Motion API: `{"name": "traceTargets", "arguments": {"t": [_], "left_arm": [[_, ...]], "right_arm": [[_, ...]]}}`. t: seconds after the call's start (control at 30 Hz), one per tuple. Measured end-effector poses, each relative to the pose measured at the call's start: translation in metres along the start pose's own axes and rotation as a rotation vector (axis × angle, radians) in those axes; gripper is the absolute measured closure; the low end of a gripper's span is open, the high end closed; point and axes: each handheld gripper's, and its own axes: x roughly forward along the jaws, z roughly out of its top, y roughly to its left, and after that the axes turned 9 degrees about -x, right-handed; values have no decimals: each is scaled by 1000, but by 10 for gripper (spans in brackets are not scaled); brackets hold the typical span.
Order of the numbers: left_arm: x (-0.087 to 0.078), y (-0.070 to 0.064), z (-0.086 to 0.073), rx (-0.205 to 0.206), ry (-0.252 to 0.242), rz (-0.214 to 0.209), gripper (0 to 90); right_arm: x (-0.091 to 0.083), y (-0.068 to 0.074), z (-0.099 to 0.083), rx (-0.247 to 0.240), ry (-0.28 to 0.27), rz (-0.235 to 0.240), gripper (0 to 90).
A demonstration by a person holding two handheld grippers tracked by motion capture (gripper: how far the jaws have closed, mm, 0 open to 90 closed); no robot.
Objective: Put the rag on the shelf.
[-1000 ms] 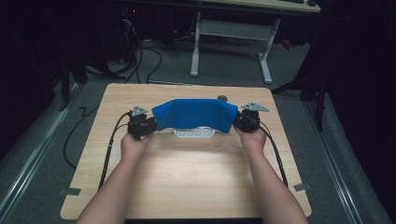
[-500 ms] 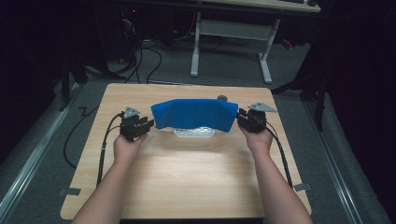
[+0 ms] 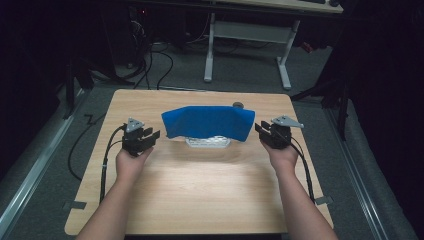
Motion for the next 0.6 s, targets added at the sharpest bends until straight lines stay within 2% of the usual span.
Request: {"name": "traceTargets", "arguments": {"t": [0.13,0.2,0.27,0.4,0.5,0.6], "left_arm": [[-7,-1,-5,8,-6,7,615],[-10,-1,-8,8,1,6,611],[-14,-2,-12,23,6,13,603],[-23,-5,-18,37,8,15,587],[-29,-8,-24,50,7,15,582],[-35,-11,-30,48,17,3,575]], "right_arm": [[-8,6,-1,-33,2,3,645],[-13,11,-3,-47,-18,6,644],[-15,13,-4,-55,2,5,626],[-23,20,-5,-81,3,6,590],[-30,26,-6,-101,-23,2,578],[-35,31,-8,-109,-4,10,552]]}}
